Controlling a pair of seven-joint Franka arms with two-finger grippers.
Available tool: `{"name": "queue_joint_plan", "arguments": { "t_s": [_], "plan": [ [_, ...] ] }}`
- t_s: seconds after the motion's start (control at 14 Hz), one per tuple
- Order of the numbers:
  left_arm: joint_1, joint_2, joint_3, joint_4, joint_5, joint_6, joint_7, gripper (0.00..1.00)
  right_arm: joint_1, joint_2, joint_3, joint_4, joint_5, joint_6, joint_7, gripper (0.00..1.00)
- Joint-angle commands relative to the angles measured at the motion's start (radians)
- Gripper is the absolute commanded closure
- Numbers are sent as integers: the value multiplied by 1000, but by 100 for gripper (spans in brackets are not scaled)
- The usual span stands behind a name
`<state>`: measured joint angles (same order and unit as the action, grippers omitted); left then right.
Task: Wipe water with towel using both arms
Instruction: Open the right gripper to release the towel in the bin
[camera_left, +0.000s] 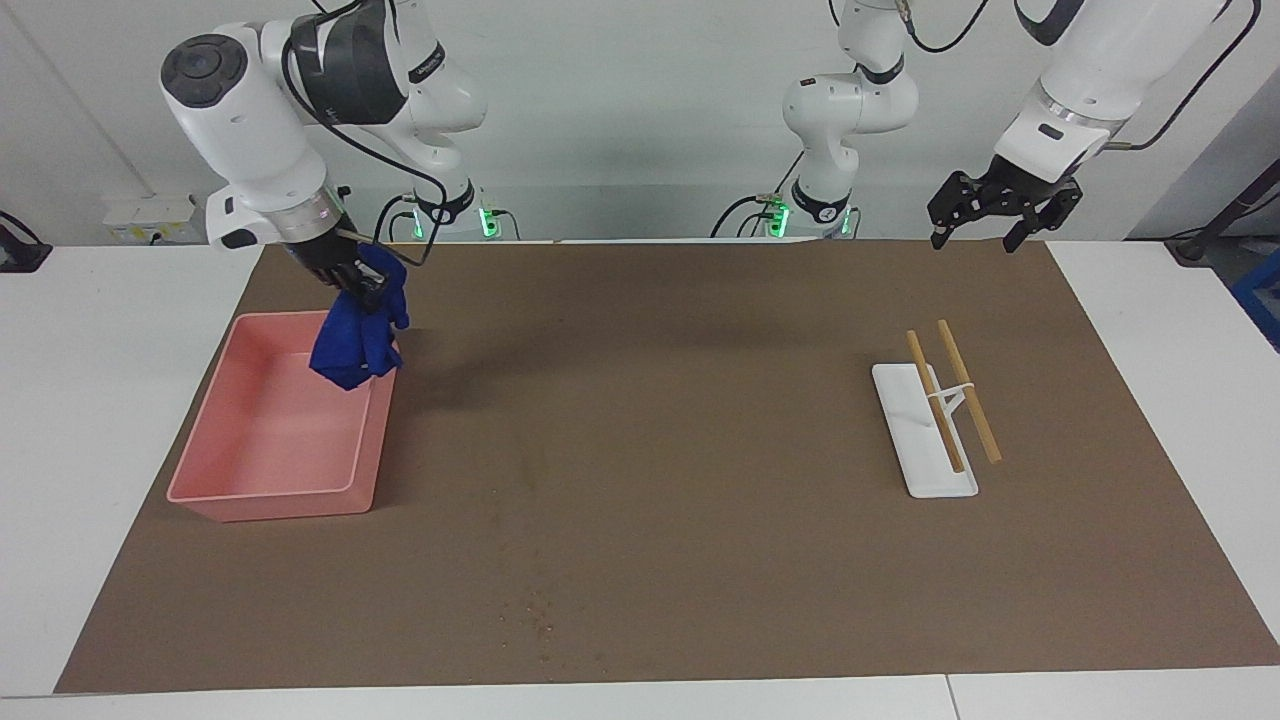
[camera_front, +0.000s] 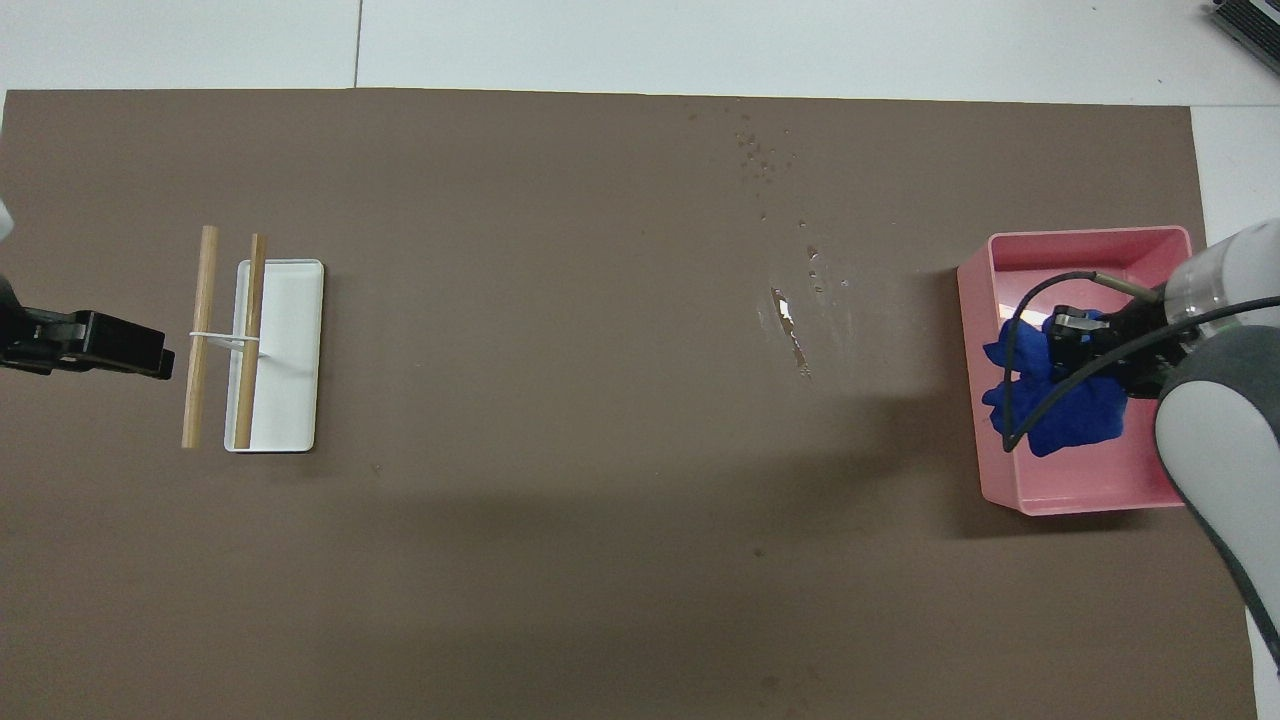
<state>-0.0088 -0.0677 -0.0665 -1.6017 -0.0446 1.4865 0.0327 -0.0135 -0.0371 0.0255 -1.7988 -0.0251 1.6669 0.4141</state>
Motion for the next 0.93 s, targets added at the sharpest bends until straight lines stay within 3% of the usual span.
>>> {"name": "queue_joint_plan", "arguments": {
  "t_s": [0.0, 0.14, 0.43, 0.71, 0.79, 0.86],
  "plan": [
    [-8, -11, 8, -9, 19, -11, 7, 0, -100, 16, 11, -10, -48, 60, -205, 100],
    [-8, -11, 8, -9, 20, -11, 7, 0, -144, 14, 11, -83, -50, 138, -335, 100],
    [-8, -11, 8, -9, 20, -11, 7, 0, -174, 98, 11, -129, -49, 195, -432, 100],
    [-8, -11, 8, -9, 20, -11, 7, 0, -192, 76, 11, -267, -47, 243, -449, 100],
    [-8, -11, 8, -9, 20, -11, 7, 0, -195, 74, 11, -269, -47, 238, -436, 87],
    [-8, -11, 8, -9, 20, -11, 7, 0, -195, 74, 11, -260, -47, 222, -425, 65]
  ]
}}
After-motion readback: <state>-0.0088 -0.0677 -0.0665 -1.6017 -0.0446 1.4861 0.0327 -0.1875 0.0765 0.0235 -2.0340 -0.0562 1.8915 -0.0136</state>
